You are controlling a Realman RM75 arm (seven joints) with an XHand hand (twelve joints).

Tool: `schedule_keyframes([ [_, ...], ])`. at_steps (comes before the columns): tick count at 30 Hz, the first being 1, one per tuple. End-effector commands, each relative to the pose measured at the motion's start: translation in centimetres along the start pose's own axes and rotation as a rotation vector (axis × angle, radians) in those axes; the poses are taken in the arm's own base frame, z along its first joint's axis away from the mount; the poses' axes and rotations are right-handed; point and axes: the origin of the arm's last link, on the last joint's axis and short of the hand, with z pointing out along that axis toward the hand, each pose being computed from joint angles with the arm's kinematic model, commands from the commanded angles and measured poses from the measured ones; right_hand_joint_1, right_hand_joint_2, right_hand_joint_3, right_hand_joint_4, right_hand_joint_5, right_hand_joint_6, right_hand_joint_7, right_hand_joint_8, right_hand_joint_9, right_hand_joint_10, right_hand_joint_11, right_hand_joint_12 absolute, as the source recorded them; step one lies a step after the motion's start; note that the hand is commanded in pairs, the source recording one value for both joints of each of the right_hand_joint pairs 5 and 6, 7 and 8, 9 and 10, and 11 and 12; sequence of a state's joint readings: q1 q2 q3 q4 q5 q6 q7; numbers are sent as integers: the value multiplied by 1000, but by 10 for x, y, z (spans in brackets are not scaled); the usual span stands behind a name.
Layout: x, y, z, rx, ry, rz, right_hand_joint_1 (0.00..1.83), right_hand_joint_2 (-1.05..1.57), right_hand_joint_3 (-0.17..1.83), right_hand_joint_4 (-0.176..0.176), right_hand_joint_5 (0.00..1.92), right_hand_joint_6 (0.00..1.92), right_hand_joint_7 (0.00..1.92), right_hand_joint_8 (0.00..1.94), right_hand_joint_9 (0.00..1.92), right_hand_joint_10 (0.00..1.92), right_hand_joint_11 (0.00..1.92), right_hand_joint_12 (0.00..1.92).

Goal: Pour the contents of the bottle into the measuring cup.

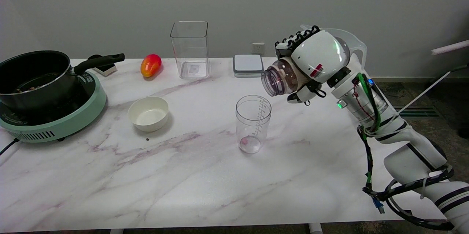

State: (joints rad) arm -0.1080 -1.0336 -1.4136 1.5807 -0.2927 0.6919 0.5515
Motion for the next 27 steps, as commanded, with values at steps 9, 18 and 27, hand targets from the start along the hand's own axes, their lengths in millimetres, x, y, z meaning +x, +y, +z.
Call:
schedule_keyframes([
  [9,10,-5,5,41,-6,-114,1425,1105,373,0,1690,1690,1739,1739,1312,1312,1220,1220],
  [18,13,-14,0,61,-1,-167,1419,1134,357,0,1714,1714,1748,1748,1316,1316,1228,1228],
  [27,12,-20,0,81,-4,-172,1401,1189,331,0,1765,1765,1765,1765,1326,1326,1242,1242],
])
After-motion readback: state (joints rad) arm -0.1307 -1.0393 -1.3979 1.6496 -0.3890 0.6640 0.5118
